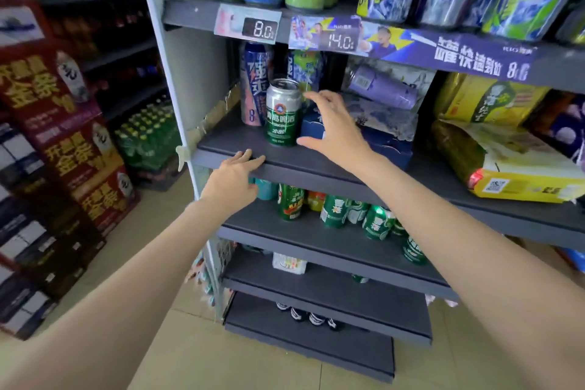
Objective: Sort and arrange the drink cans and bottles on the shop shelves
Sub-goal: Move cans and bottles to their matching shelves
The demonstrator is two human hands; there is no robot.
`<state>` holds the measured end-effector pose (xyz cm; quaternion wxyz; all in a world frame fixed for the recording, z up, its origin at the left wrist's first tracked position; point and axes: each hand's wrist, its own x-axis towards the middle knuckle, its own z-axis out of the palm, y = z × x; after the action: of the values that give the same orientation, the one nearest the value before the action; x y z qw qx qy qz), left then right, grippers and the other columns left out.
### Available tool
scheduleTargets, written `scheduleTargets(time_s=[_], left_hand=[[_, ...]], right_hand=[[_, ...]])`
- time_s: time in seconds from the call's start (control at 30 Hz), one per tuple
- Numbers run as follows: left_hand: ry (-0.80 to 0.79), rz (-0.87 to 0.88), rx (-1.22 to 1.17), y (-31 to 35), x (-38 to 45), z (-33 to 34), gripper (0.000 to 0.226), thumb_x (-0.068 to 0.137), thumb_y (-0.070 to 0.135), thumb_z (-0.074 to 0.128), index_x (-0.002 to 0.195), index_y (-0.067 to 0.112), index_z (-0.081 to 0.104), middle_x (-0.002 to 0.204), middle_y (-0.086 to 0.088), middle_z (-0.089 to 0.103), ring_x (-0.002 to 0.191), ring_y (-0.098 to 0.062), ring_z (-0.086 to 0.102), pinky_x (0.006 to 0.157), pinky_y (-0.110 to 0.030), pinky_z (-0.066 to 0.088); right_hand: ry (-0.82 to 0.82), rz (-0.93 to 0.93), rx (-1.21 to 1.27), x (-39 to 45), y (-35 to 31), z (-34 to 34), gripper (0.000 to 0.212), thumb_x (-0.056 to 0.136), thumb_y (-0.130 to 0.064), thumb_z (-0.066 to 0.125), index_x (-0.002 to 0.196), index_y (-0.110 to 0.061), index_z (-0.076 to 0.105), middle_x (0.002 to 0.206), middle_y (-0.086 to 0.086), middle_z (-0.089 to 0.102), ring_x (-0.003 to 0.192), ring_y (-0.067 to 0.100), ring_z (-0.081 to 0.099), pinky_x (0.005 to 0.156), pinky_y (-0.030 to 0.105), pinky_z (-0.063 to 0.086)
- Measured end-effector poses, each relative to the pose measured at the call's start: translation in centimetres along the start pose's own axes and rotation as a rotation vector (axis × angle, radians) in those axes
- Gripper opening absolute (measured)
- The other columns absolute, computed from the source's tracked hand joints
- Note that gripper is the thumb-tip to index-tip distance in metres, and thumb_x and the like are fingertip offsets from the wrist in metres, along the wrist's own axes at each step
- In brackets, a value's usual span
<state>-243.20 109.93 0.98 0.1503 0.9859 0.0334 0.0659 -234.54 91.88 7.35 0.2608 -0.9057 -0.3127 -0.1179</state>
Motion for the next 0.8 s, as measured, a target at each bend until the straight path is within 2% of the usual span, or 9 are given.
scheduleTargets(time_s=[0.1,0.17,0.27,0.37,0.43,0.53,0.6,0.7,0.8], left_hand=[[-0.040,0.012,-0.011,-0.6,0.2,-0.5,0.061,0.089,0.014,0.049,0.145,0.027,0.028,0.155,0.001,0.017,0.143,-0.015,0.015,0.112,-0.031,0.023],[-0.042,0.020,-0.003,-0.7,0.2,-0.6,0.061,0.089,0.014,0.048,0.145,0.028,0.027,0.155,0.002,0.017,0.143,-0.014,0.015,0.111,-0.030,0.025],[-0.049,0.027,0.005,-0.9,0.1,-0.6,0.061,0.090,0.013,0.045,0.146,0.028,0.024,0.156,0.002,0.014,0.143,-0.014,0.013,0.110,-0.032,0.028],[-0.054,0.029,0.017,-0.8,0.1,-0.6,0.062,0.091,0.011,0.043,0.147,0.027,0.021,0.156,0.001,0.012,0.144,-0.014,0.011,0.111,-0.031,0.026],[-0.054,0.025,0.018,-0.6,0.0,-0.5,0.062,0.091,0.010,0.043,0.147,0.026,0.021,0.156,0.001,0.012,0.144,-0.015,0.011,0.111,-0.031,0.023],[-0.051,0.021,0.022,-0.6,0.0,-0.5,0.062,0.091,0.009,0.044,0.147,0.024,0.021,0.157,-0.001,0.011,0.144,-0.017,0.010,0.113,-0.032,0.017],[-0.063,0.025,0.026,-0.6,0.0,-0.5,0.063,0.092,0.010,0.044,0.148,0.023,0.019,0.157,-0.003,0.010,0.144,-0.018,0.009,0.115,-0.034,0.013],[-0.059,0.027,0.021,-0.5,-0.2,-0.2,0.063,0.092,0.011,0.044,0.148,0.020,0.017,0.157,-0.005,0.007,0.145,-0.019,0.006,0.116,-0.036,0.008],[0.006,0.013,-0.015,-0.4,-0.7,0.6,0.063,0.091,0.011,0.046,0.148,0.018,0.018,0.157,-0.006,0.008,0.144,-0.021,0.006,0.116,-0.037,0.007]], right_hand=[[-0.013,0.064,0.162,2.7,-1.5,1.6,0.075,0.079,-0.023,0.074,0.141,-0.022,0.032,0.140,0.013,0.031,0.128,0.027,0.037,0.099,0.026,0.030],[0.018,0.128,0.232,3.8,-2.0,3.0,0.074,0.078,-0.024,0.074,0.139,-0.024,0.033,0.133,0.014,0.035,0.121,0.028,0.042,0.095,0.026,0.032],[0.168,0.191,0.255,4.6,-2.3,4.9,0.069,0.074,-0.030,0.076,0.132,-0.025,0.039,0.126,0.014,0.040,0.113,0.032,0.046,0.096,0.040,0.040],[0.345,0.254,0.286,5.2,-3.1,6.2,0.058,0.073,-0.030,0.076,0.119,-0.018,0.043,0.117,0.013,0.045,0.105,0.032,0.048,0.086,0.039,0.043],[0.413,0.313,0.277,5.7,-3.8,6.4,0.053,0.074,-0.029,0.074,0.114,-0.015,0.043,0.113,0.013,0.047,0.099,0.031,0.049,0.076,0.035,0.041],[0.391,0.362,0.257,6.1,-4.0,5.8,0.048,0.075,-0.028,0.074,0.105,-0.015,0.039,0.110,0.008,0.050,0.088,0.023,0.046,0.067,0.029,0.032],[0.381,0.322,0.319,5.3,-3.8,4.9,0.049,0.071,-0.025,0.076,0.096,-0.018,0.035,0.102,0.005,0.050,0.085,0.019,0.044,0.067,0.028,0.031],[0.394,0.164,0.457,2.1,-3.7,2.5,0.049,0.065,-0.021,0.079,0.089,-0.016,0.036,0.084,-0.002,0.043,0.076,0.015,0.041,0.067,0.028,0.035],[0.344,0.082,0.563,-3.0,-3.6,-1.1,0.048,0.067,-0.020,0.080,0.086,-0.023,0.036,0.084,-0.004,0.043,0.070,0.007,0.043,0.067,0.023,0.041]])
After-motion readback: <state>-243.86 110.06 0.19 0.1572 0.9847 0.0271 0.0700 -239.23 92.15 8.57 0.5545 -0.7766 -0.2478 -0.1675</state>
